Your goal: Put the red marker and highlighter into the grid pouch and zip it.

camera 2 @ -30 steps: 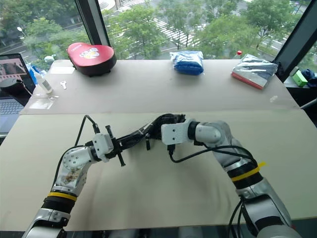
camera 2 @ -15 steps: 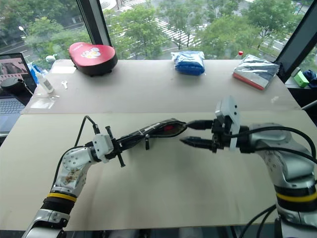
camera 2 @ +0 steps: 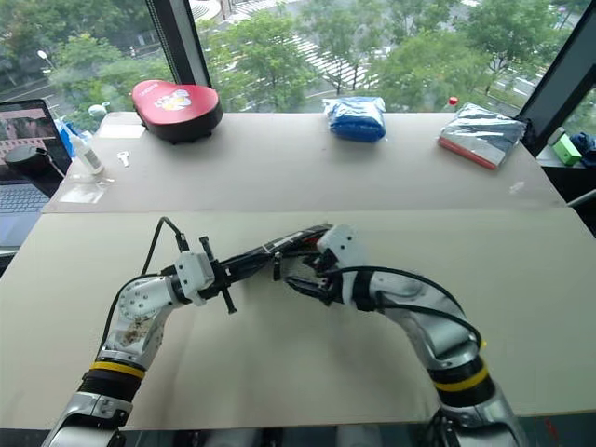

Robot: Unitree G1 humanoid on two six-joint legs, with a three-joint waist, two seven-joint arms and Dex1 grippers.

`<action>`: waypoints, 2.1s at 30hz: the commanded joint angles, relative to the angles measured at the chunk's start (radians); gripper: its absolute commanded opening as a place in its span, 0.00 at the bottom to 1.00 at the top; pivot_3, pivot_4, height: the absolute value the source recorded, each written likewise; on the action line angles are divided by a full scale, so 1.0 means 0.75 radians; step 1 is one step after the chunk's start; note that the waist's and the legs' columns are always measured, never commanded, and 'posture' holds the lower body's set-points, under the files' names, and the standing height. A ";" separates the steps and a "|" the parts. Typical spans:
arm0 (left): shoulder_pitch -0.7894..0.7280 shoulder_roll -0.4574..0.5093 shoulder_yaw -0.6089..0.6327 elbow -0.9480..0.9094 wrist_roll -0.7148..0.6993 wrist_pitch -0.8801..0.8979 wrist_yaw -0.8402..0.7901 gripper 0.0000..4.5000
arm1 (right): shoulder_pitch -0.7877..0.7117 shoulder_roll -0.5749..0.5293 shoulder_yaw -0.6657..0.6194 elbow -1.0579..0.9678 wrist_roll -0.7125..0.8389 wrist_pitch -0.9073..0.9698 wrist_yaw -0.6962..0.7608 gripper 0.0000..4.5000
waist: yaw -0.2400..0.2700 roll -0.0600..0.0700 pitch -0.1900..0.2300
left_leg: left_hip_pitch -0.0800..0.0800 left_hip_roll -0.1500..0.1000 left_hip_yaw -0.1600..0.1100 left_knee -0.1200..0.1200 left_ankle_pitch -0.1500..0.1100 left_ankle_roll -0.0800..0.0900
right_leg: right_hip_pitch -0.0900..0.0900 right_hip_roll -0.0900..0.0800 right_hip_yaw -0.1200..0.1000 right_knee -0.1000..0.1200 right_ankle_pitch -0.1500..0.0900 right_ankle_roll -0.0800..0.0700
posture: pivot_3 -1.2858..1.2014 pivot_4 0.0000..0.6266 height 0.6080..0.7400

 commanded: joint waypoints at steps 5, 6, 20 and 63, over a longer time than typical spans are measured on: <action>-0.022 -0.005 0.009 -0.030 -0.019 -0.002 0.008 0.00 | -0.098 0.113 0.021 0.068 -0.032 -0.035 -0.027 0.66 | -0.003 0.000 0.000 | 0.000 0.000 0.000 0.000 0.000 0.000 | 0.000 0.000 0.000 0.000 0.000 0.000 | 0.52 0.24 1.00; -0.023 -0.005 0.010 -0.028 -0.019 -0.003 0.008 0.00 | -0.106 0.119 0.025 0.076 -0.035 -0.038 -0.020 0.66 | -0.004 0.000 0.000 | 0.000 0.000 0.000 0.000 0.000 0.000 | 0.000 0.000 0.000 0.000 0.000 0.000 | 0.52 0.24 1.00; -0.012 0.001 0.012 -0.031 -0.015 -0.010 0.015 0.00 | -0.085 0.071 -0.054 0.044 0.011 -0.034 0.055 0.02 | -0.010 0.000 0.000 | 0.000 0.000 0.000 0.000 0.000 0.000 | 0.000 0.001 -0.001 0.000 0.000 0.000 | 0.52 0.24 1.00; -0.054 0.010 -0.004 -0.002 -0.040 -0.026 -0.064 0.00 | 0.217 -0.574 -0.575 0.050 0.269 0.019 0.420 0.85 | 0.012 -0.001 0.000 | 0.000 0.001 0.001 0.000 -0.001 0.002 | 0.002 0.000 0.001 -0.002 0.000 0.000 | 0.52 0.24 1.00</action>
